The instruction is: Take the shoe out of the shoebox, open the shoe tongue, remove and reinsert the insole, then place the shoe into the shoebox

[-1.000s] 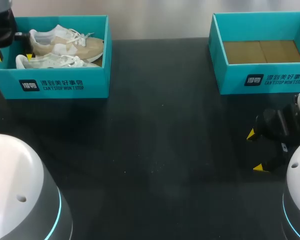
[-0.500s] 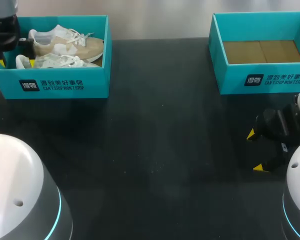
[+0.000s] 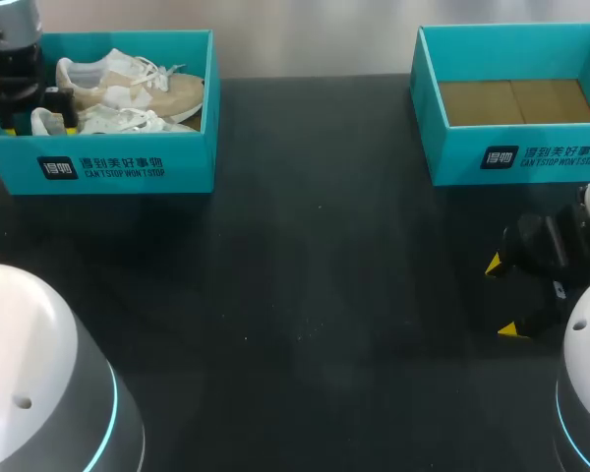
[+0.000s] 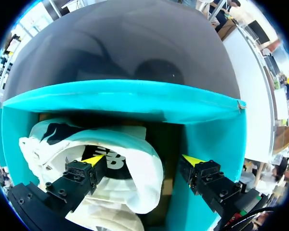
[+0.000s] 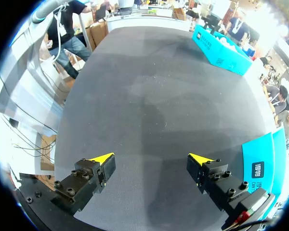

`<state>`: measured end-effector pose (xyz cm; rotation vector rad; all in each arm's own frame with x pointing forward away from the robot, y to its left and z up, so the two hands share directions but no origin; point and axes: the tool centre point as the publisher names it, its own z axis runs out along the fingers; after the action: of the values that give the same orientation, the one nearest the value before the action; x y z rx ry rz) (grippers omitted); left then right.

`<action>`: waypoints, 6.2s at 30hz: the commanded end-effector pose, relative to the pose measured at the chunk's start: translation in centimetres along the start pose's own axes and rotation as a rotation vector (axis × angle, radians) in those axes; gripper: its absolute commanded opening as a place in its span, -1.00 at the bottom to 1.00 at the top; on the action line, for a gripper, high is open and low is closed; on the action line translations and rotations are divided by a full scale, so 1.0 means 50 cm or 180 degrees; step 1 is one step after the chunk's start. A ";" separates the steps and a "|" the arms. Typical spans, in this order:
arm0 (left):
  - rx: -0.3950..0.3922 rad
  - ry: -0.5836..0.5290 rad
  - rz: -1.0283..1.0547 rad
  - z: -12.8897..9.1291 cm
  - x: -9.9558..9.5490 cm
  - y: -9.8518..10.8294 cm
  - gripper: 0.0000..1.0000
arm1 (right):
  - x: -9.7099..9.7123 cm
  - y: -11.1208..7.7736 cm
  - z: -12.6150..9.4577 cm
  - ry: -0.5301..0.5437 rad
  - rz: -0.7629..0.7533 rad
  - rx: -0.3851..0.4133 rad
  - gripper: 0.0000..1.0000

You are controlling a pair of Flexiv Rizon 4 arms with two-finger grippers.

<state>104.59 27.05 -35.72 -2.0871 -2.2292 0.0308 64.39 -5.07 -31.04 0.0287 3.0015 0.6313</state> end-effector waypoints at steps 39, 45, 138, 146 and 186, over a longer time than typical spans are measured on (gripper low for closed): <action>0.0035 0.0159 -0.0067 -0.024 0.040 -0.009 -1.00 | 0.002 0.001 0.000 -0.0006 0.0000 0.0012 1.00; -0.0036 0.0088 -0.0186 -0.080 0.047 -0.002 -1.00 | 0.002 0.001 0.000 -0.0006 0.0000 0.0012 1.00; -0.0344 0.0391 -0.0284 -0.271 -0.203 -0.702 -1.00 | 0.002 0.001 0.000 -0.0006 0.0000 0.0012 1.00; -0.0440 0.0353 -0.0226 -0.229 -0.258 -0.756 -1.00 | 0.002 0.001 0.000 -0.0006 0.0000 0.0012 1.00; -0.0390 0.0270 0.0023 -0.035 -0.424 -0.837 -1.00 | 0.002 0.001 0.000 -0.0006 0.0000 0.0012 1.00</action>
<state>63.85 3.97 -30.16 -2.1276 -2.2245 -0.1853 64.39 -5.07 -31.04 0.0286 3.0014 0.6313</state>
